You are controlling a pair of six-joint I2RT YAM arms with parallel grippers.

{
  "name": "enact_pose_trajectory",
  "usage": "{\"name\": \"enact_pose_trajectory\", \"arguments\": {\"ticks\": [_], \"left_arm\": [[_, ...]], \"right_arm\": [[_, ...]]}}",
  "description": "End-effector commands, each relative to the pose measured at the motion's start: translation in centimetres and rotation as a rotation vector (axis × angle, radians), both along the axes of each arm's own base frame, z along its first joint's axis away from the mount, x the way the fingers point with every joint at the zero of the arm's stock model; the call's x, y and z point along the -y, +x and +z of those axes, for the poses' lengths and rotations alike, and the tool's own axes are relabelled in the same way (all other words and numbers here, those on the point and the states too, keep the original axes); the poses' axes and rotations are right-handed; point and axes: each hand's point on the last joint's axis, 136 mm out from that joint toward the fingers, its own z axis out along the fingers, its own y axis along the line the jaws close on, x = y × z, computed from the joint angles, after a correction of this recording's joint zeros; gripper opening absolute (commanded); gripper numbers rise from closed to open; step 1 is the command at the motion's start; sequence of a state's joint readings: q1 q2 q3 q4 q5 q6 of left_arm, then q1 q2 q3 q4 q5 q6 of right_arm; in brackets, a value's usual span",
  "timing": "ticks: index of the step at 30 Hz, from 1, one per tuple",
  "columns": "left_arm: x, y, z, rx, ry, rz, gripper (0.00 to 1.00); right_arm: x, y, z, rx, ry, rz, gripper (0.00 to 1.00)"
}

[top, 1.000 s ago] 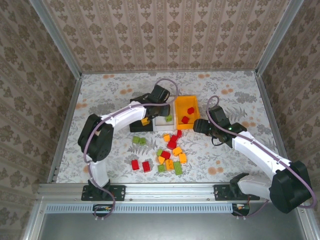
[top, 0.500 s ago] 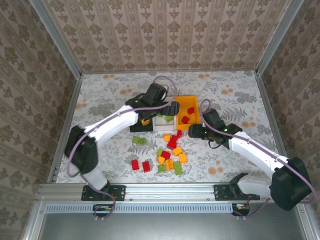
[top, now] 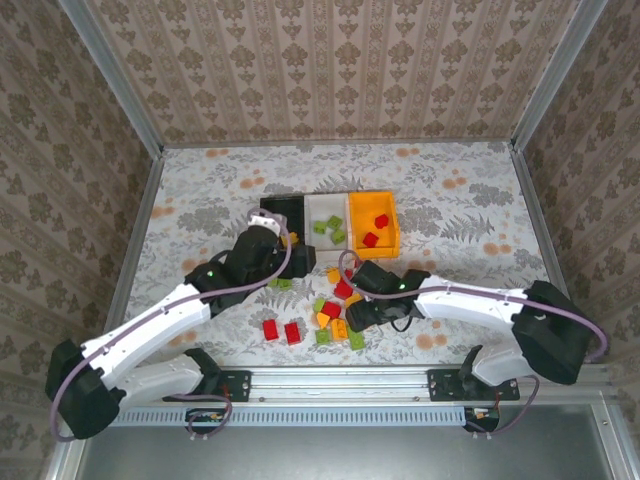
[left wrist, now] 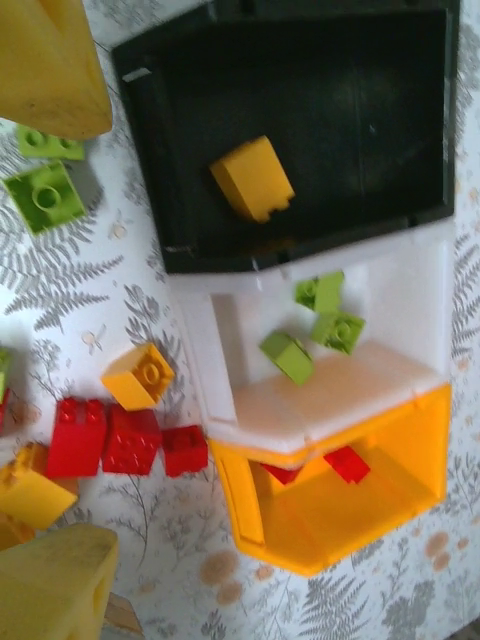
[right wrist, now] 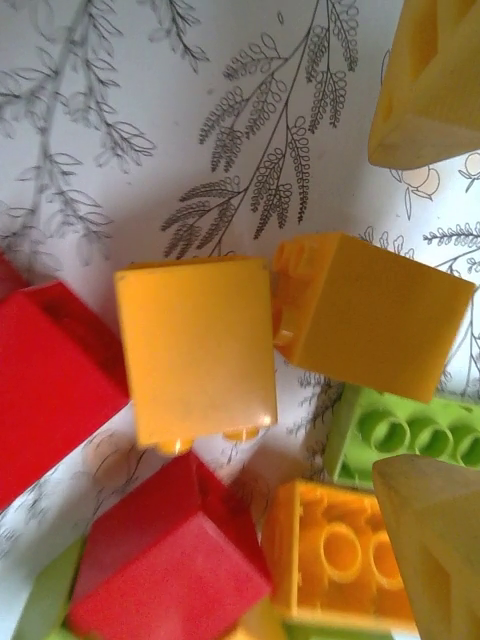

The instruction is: Sort the legos into containers by color

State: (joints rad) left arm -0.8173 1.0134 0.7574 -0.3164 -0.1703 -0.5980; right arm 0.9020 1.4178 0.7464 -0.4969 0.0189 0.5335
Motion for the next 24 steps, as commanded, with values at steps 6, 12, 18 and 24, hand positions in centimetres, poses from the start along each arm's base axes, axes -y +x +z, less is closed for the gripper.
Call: {"name": "enact_pose_trajectory", "arguments": {"ticks": [6,12,18,24], "left_arm": [[-3.7,-1.2,-2.1,-0.046,0.003,0.132,1.0],[-4.7,-1.4,-3.2,-0.068,0.001,0.167,1.0],[-5.4,-1.3,-3.8,-0.085,0.008,0.184,1.0],[-6.9,-1.9,-4.3,-0.094,0.025,0.217,1.0]], "right_arm": [[2.3,1.2,-1.9,0.044,-0.133,-0.097,0.55],[3.4,1.8,-1.8,0.058,-0.114,-0.144,0.38],[4.6,2.8,0.9,0.118,-0.084,-0.178,0.27],[1.6,5.3,7.6,0.218,0.05,-0.115,0.22]]}}
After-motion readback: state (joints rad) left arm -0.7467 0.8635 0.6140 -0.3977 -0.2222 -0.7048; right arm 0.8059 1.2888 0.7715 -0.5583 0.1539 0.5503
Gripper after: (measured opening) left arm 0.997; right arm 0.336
